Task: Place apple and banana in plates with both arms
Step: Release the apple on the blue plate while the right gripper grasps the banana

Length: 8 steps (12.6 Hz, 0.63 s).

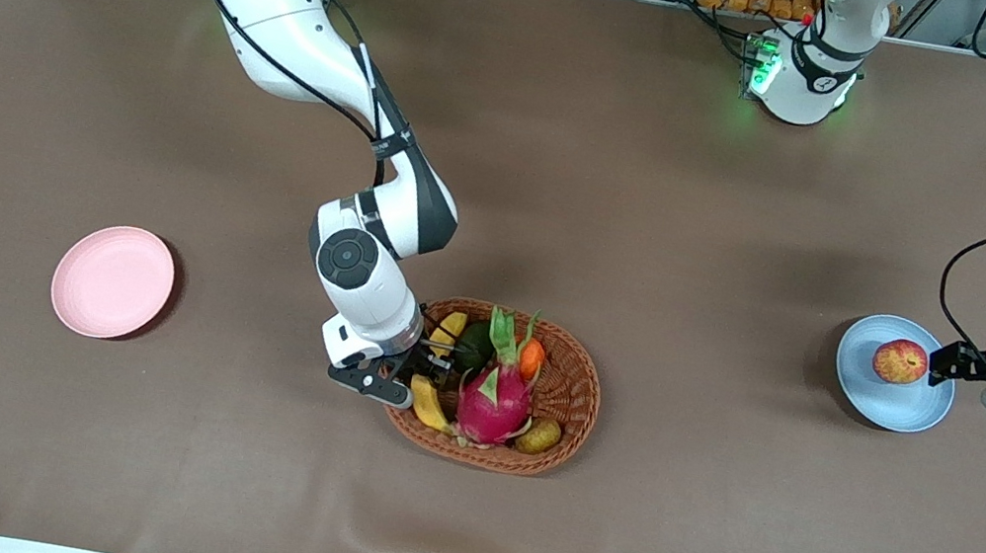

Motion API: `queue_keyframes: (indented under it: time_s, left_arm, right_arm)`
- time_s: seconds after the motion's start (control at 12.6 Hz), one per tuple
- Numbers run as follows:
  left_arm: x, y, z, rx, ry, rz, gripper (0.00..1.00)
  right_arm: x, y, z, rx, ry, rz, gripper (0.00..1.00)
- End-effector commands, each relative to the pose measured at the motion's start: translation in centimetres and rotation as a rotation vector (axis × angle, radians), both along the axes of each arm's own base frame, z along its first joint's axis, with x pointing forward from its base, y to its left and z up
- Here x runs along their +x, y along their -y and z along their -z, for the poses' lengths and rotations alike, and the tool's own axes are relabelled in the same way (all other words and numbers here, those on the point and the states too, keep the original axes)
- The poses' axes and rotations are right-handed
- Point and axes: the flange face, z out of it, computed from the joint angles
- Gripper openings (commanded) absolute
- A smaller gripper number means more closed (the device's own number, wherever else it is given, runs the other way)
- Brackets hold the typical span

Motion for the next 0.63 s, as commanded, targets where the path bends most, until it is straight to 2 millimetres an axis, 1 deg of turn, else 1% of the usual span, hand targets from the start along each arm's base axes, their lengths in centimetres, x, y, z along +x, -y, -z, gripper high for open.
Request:
queue_keyframes:
  time_s: [0.0, 0.08, 0.16, 0.4, 0.47, 0.55]
  left_arm:
    - [2.5, 1.6, -4.0, 0.004, -0.008, 0.032, 1.0]
    - [2.8, 1.7, -4.4, 0.001, -0.009, 0.031, 1.0]
    - [3.0, 1.8, -4.8, -0.001, -0.001, 0.029, 1.0]
    - [4.1, 2.0, -7.2, 0.004, 0.025, 0.032, 1.0]
    - [4.8, 3.2, -8.4, 0.002, 0.03, 0.043, 1.0]
    - [5.4, 3.4, -9.3, -0.003, 0.032, 0.032, 1.0]
  right_arm:
    - [0.3, 0.1, -1.5, -0.006, 0.028, 0.001, 0.0]
    - [0.6, 0.4, -2.1, -0.006, 0.034, 0.001, 0.0]
    - [0.7, 0.5, -3.1, -0.004, 0.038, 0.0, 0.0]
    - [0.7, 0.8, -7.2, -0.033, 0.036, -0.022, 0.0]
    - [0.8, 1.2, -8.8, -0.043, 0.037, -0.026, 0.0]
    - [1.4, 2.7, -10.4, -0.056, 0.04, -0.033, 0.0]
